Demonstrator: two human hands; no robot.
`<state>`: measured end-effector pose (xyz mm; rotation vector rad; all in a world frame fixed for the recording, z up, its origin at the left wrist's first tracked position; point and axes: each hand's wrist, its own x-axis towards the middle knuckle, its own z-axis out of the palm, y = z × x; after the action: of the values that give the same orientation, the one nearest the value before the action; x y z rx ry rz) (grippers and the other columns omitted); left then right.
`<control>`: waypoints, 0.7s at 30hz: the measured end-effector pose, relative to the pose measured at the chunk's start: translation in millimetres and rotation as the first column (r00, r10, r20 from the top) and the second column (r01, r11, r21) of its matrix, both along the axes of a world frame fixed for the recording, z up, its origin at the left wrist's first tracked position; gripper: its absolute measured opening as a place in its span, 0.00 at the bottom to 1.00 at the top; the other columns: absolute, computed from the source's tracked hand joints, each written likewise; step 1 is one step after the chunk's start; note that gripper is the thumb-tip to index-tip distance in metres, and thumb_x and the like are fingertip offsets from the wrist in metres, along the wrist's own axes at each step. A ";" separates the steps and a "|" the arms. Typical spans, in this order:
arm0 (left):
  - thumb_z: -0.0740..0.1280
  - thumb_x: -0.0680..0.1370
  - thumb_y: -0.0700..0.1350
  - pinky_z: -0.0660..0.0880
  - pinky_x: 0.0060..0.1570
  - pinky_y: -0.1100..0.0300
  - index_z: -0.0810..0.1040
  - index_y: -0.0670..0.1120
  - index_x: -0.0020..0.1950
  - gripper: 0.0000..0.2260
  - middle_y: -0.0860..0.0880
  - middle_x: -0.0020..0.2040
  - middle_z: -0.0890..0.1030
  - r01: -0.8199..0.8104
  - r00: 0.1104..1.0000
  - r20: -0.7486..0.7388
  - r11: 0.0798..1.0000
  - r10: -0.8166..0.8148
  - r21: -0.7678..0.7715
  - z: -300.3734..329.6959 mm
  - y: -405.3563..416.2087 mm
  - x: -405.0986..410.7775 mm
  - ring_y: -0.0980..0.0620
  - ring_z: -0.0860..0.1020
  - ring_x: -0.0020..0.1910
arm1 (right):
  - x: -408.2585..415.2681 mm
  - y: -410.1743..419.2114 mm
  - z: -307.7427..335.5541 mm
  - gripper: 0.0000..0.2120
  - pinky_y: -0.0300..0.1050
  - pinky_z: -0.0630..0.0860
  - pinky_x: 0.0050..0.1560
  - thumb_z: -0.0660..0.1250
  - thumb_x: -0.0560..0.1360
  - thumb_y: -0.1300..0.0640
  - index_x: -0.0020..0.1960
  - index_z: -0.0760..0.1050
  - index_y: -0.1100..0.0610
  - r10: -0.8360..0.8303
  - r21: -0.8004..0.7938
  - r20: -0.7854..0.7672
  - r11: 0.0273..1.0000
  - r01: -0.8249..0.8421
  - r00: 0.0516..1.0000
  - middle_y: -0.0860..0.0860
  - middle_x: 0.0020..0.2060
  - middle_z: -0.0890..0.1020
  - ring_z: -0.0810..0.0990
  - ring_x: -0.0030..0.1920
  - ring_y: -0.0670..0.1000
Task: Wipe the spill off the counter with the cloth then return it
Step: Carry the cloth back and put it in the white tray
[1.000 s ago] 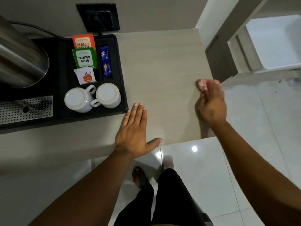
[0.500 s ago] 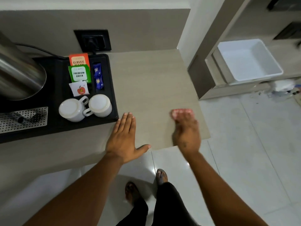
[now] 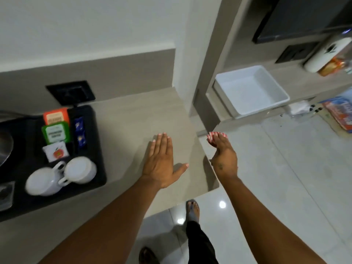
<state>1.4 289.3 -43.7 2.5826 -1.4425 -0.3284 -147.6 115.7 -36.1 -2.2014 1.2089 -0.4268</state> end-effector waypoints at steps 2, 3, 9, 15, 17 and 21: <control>0.38 0.72 0.76 0.37 0.81 0.45 0.39 0.39 0.82 0.52 0.39 0.85 0.42 0.049 0.999 -0.017 0.996 -0.050 -0.079 13.7 -59.2 1.6 0.42 0.38 0.83 | 10.0 -50.6 18.5 0.43 0.46 0.58 0.77 0.72 0.63 0.78 0.74 0.71 0.55 -0.004 -0.034 0.043 0.999 0.006 0.999 0.51 0.76 0.70 0.61 0.79 0.52; 0.39 0.73 0.76 0.37 0.81 0.46 0.40 0.39 0.83 0.51 0.39 0.85 0.42 0.056 0.998 -0.021 0.992 -0.059 -0.115 19.0 -83.8 1.7 0.42 0.38 0.83 | 15.8 -74.3 24.2 0.43 0.47 0.59 0.77 0.73 0.62 0.76 0.73 0.71 0.55 0.018 -0.059 0.061 0.998 -0.014 0.998 0.53 0.75 0.70 0.62 0.79 0.53; 0.50 0.81 0.71 0.34 0.78 0.50 0.41 0.40 0.83 0.44 0.40 0.85 0.41 0.058 0.998 0.004 0.992 -0.058 -0.109 21.3 -252.3 -0.4 0.42 0.38 0.83 | 60.0 -238.1 20.6 0.27 0.47 0.55 0.78 0.65 0.77 0.66 0.74 0.69 0.53 0.031 -0.108 -0.035 0.994 -0.035 0.999 0.51 0.76 0.69 0.61 0.79 0.52; 0.56 0.82 0.65 0.45 0.83 0.46 0.47 0.39 0.83 0.41 0.39 0.85 0.49 -0.003 0.999 -0.033 0.991 -0.002 -0.131 -3.7 -317.1 4.9 0.41 0.45 0.84 | 95.7 -301.3 -10.4 0.29 0.44 0.55 0.73 0.69 0.74 0.67 0.72 0.70 0.50 0.121 -0.020 -0.139 0.992 -0.125 0.983 0.51 0.74 0.72 0.68 0.75 0.55; 0.56 0.82 0.65 0.44 0.83 0.48 0.46 0.38 0.83 0.41 0.39 0.85 0.49 -0.017 1.000 -0.028 0.994 0.014 -0.112 -12.2 -328.1 7.6 0.41 0.46 0.84 | 101.8 -306.7 -19.9 0.21 0.50 0.60 0.74 0.66 0.78 0.58 0.68 0.69 0.44 0.128 0.033 -0.127 0.992 -0.125 0.984 0.50 0.71 0.74 0.71 0.73 0.56; 0.54 0.82 0.66 0.44 0.83 0.47 0.44 0.39 0.83 0.42 0.39 0.85 0.47 -0.030 0.999 -0.032 0.998 0.028 -0.062 -20.6 -331.6 12.1 0.41 0.44 0.84 | 107.2 -306.8 -26.6 0.26 0.53 0.65 0.75 0.57 0.74 0.39 0.67 0.70 0.50 0.216 0.079 -0.272 0.976 -0.202 0.938 0.52 0.66 0.74 0.71 0.70 0.53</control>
<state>13.5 -42.2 -64.2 2.5352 -1.3806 -0.3127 -40.3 -191.0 -62.8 -2.3721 1.0933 0.0042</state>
